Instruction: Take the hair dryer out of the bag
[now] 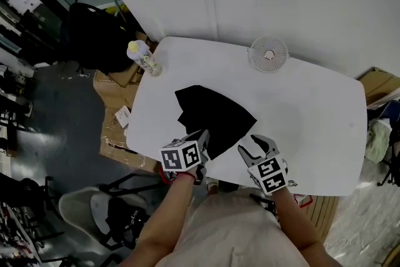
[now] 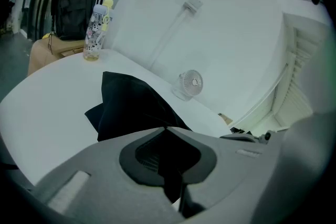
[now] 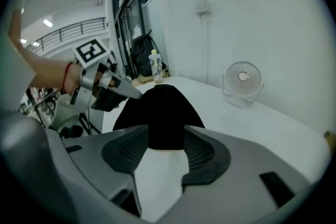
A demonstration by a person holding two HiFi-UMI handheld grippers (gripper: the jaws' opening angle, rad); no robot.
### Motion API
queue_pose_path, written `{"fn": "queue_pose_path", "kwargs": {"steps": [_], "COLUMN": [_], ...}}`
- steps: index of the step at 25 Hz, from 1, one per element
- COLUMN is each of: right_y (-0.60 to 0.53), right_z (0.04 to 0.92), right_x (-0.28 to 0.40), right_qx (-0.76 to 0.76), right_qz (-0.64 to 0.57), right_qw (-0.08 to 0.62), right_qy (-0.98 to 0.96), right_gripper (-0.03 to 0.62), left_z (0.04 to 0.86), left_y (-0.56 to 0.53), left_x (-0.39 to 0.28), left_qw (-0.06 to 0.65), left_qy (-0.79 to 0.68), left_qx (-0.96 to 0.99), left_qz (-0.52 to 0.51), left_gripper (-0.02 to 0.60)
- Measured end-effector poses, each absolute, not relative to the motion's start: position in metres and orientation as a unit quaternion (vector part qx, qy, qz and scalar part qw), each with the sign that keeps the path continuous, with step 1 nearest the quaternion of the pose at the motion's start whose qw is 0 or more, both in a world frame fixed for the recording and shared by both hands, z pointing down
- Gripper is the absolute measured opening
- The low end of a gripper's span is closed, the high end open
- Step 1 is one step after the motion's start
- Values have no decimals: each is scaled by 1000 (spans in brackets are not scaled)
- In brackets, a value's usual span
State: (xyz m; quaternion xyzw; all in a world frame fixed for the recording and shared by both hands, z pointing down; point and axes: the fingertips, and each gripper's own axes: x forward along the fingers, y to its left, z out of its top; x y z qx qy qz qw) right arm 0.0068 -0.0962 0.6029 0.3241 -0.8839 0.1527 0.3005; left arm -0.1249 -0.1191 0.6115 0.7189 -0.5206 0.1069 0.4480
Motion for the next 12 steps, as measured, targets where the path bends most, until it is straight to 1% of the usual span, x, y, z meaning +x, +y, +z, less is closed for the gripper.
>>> {"fn": "queue_pose_path", "kwargs": {"steps": [2, 4, 6, 8, 9, 12], "right_y": [-101, -106, -110, -113, -113, -116], "right_z": [611, 618, 625, 630, 632, 639], "right_x": [-3, -11, -16, -20, -23, -29], "right_qx": [299, 276, 263, 254, 249, 234], "right_qz": [88, 37, 19, 29, 37, 48], "right_qw": [342, 372, 386, 388, 390, 397], "right_qy": [-887, -885, -884, -885, -886, -886], "right_gripper": [233, 242, 242, 241, 232, 148], "left_z": [612, 612, 611, 611, 611, 611], "left_y": [-120, -120, -120, -120, -120, -120], "left_x": [-125, -124, -124, -124, -124, -124], "left_qw": [447, 444, 439, 434, 432, 431], "left_qy": [-517, -513, -511, -509, -508, -506], "left_qx": [722, 726, 729, 732, 734, 735], "left_qz": [110, 115, 122, 129, 131, 133], "left_gripper": [18, 18, 18, 18, 18, 18]}}
